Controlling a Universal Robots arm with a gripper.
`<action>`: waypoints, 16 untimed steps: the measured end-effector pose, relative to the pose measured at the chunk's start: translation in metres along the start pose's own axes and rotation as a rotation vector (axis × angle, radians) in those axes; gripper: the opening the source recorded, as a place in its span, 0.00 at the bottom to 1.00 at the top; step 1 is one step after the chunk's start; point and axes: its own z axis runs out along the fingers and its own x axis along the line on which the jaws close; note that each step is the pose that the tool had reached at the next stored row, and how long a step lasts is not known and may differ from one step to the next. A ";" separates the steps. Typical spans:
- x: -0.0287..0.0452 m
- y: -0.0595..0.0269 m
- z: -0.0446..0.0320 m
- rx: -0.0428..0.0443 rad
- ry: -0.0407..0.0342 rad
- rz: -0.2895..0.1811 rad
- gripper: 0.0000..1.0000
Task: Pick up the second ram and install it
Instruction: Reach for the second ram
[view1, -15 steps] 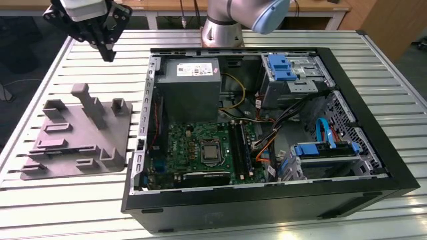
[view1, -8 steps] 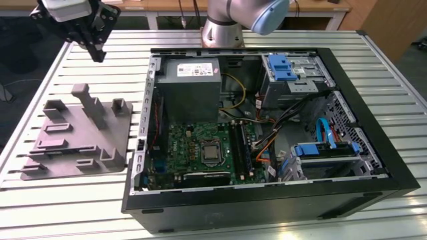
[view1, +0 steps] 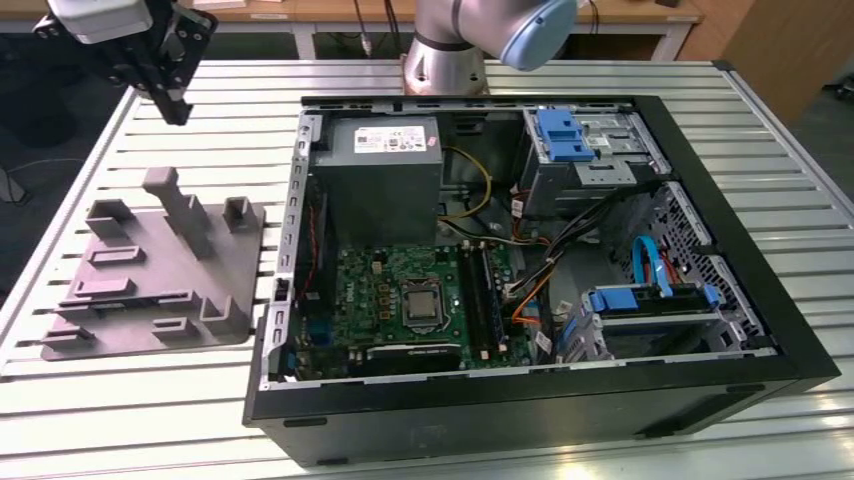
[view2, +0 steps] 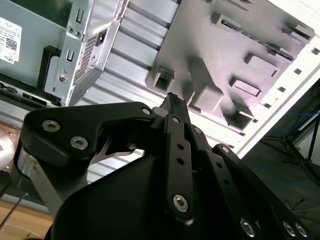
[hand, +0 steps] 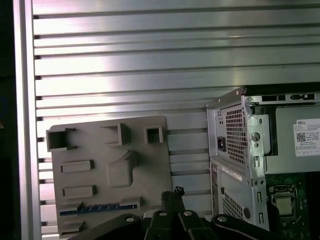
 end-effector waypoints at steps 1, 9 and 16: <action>0.0023 -0.0002 -0.0001 0.0000 0.0000 0.000 0.11; 0.0208 -0.0016 -0.0005 0.0000 0.0000 0.000 0.11; 0.0352 -0.0027 -0.0009 0.0000 0.0000 0.000 0.11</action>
